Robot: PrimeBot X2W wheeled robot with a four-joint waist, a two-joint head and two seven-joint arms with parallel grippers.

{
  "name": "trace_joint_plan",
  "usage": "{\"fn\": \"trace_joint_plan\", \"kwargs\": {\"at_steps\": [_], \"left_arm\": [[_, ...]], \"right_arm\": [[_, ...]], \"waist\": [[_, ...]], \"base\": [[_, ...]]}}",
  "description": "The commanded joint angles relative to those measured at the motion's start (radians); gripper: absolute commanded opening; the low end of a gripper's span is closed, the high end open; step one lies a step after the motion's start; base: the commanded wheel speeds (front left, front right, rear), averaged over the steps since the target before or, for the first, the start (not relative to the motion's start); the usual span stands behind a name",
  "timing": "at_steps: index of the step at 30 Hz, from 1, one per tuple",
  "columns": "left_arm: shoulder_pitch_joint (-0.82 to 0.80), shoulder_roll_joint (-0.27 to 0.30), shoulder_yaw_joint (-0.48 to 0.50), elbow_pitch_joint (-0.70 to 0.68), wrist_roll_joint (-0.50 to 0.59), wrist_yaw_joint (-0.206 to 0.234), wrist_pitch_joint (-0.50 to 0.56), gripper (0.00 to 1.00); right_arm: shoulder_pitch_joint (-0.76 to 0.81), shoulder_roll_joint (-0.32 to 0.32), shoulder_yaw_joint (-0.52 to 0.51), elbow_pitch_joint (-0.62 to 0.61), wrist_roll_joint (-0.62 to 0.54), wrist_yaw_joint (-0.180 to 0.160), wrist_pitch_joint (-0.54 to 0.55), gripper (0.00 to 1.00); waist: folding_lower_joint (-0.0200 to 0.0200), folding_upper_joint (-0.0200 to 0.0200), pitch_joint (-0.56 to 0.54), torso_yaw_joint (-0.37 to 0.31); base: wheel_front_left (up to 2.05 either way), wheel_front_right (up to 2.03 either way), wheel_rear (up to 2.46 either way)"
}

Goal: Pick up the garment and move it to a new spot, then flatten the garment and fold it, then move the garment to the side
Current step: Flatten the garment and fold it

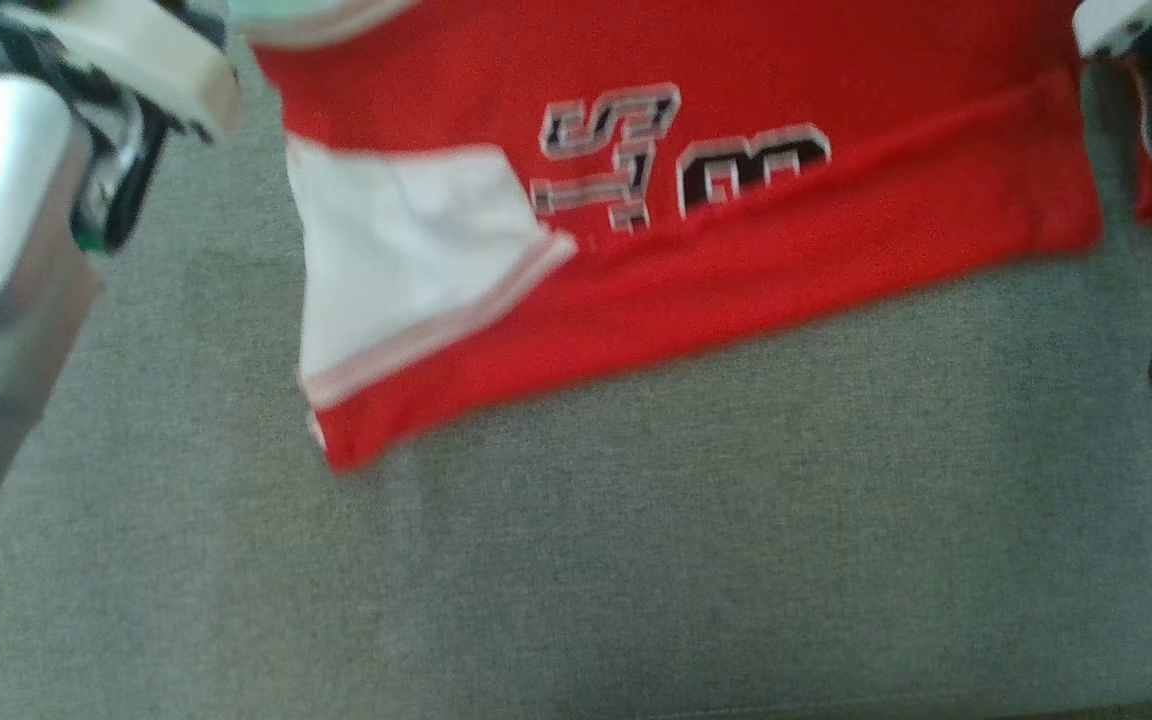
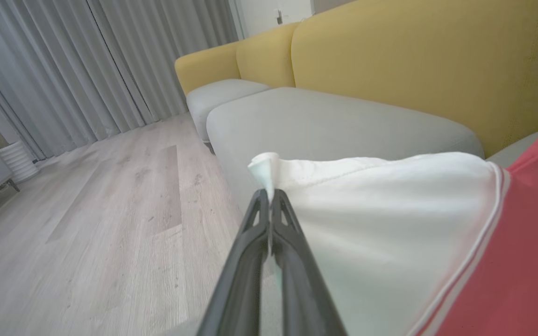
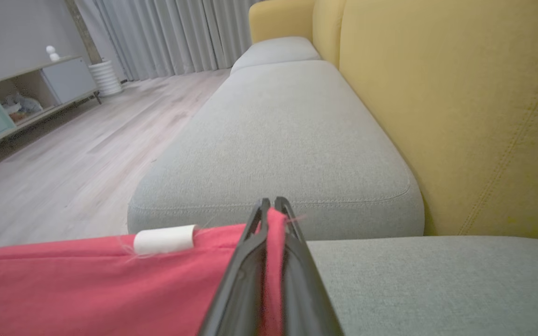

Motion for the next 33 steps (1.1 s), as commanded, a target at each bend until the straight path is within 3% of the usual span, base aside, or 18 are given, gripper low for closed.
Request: {"fn": "trace_joint_plan", "kwargs": {"at_steps": [1, 7, 16, 25, 33], "left_arm": [[-0.066, 0.033, 0.053, -0.003, 0.005, 0.002, -0.019, 0.00], [-0.092, -0.006, 0.063, 0.098, -0.014, -0.033, -0.088, 0.00], [-0.013, -0.010, 0.016, 0.124, -0.020, -0.087, -0.103, 0.00], [0.180, 0.064, -0.051, -0.073, -0.069, -0.113, 0.015, 0.00], [0.342, 0.163, -0.094, -0.326, -0.117, -0.072, 0.151, 0.00]], "right_arm": [[-0.038, 0.007, 0.004, -0.022, 0.012, -0.001, -0.018, 0.00], [-0.044, 0.015, 0.065, 0.009, 0.058, -0.001, -0.019, 0.00], [0.024, -0.043, 0.164, 0.006, 0.152, -0.001, -0.015, 0.00], [0.156, -0.143, 0.302, -0.030, 0.247, -0.001, 0.042, 0.00], [0.243, -0.229, 0.415, -0.054, 0.311, -0.001, 0.114, 0.00]], "waist": [[-0.0001, 0.0000, 0.003, -0.001], [-0.0001, 0.0000, -0.001, -0.001], [-0.0001, 0.0000, -0.044, 0.018], [-0.0001, 0.0000, -0.117, 0.042], [-0.0001, 0.0000, -0.159, 0.050]], "base": [[0.00, 0.00, 0.00], [0.00, 0.00, 0.00], [0.00, 0.00, 0.00], [0.00, 0.00, 0.00], [0.00, 0.00, 0.00]]}}
